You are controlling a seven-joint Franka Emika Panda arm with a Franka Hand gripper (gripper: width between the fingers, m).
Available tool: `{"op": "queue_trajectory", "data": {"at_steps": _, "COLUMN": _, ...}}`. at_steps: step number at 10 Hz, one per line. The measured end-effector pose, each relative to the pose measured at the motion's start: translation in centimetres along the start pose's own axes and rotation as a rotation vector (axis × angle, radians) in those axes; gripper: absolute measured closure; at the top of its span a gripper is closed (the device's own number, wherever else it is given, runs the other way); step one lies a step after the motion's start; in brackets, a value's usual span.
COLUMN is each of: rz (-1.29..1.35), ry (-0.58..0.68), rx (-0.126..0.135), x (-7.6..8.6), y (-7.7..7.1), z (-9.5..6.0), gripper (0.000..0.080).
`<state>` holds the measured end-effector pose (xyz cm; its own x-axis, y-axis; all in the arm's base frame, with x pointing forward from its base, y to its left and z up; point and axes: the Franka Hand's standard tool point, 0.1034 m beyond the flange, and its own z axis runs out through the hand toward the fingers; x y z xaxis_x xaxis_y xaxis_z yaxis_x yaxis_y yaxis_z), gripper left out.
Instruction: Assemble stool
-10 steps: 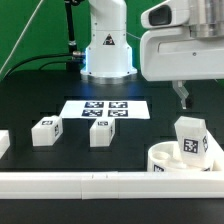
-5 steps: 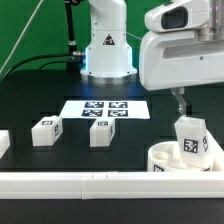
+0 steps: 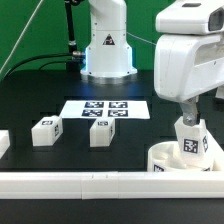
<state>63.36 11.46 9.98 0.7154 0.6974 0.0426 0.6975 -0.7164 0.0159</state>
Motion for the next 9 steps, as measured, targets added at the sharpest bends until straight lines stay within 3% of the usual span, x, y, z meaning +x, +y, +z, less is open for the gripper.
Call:
{"op": "queue_trajectory", "data": {"at_steps": 3, "rz": -0.163, "ry": -0.005, "rx": -0.008, "x": -0.3, "y": 0.4, "z": 0.1, "gripper": 0.0151}}
{"op": "queue_trajectory", "data": {"at_steps": 4, "rz": -0.2, "ry": 0.044, "rx": -0.061, "x": -0.1, "y": 1.1, "z": 1.4, "gripper": 0.0151}}
{"op": "queue_trajectory", "data": {"at_steps": 6, "rz": -0.165, "ry": 0.035, "rx": -0.059, "x": -0.4, "y": 0.7, "z": 3.2, "gripper": 0.0151}}
{"op": "queue_trajectory", "data": {"at_steps": 7, "rz": -0.154, "ry": 0.038, "rx": -0.06, "x": -0.4, "y": 0.8, "z": 3.0, "gripper": 0.0151}}
{"op": "queue_trajectory", "data": {"at_steps": 9, "rz": -0.152, "ry": 0.036, "rx": -0.059, "x": -0.5, "y": 0.9, "z": 3.1, "gripper": 0.0408}}
